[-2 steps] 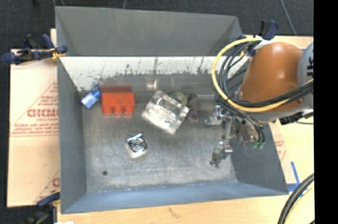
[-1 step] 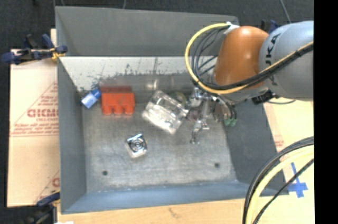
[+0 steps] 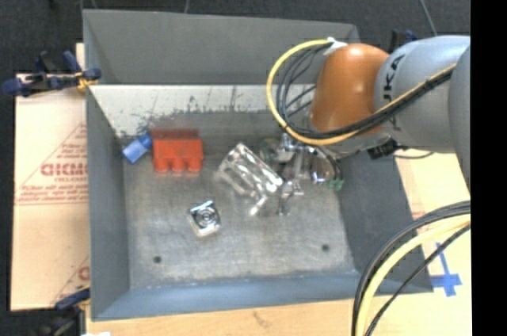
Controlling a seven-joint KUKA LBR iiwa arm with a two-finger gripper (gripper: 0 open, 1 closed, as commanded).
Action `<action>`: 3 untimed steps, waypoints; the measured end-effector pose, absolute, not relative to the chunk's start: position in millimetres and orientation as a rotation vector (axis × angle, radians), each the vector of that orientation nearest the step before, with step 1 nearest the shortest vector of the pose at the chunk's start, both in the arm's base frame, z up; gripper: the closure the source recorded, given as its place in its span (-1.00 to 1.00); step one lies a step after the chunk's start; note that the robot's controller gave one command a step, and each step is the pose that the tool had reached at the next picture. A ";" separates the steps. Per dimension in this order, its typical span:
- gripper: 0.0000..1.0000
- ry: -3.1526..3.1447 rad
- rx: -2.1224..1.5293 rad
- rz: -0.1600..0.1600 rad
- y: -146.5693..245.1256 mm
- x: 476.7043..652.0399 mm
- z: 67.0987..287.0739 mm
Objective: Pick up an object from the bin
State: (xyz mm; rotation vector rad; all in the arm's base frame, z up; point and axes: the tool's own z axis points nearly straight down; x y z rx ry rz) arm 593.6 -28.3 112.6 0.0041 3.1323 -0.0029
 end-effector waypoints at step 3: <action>1.00 3.112 -0.187 -0.006 14.7 608.4 79.0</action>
Offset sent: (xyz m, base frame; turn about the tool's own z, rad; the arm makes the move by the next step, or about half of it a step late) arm 0.0002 0.0279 -0.0172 -0.0773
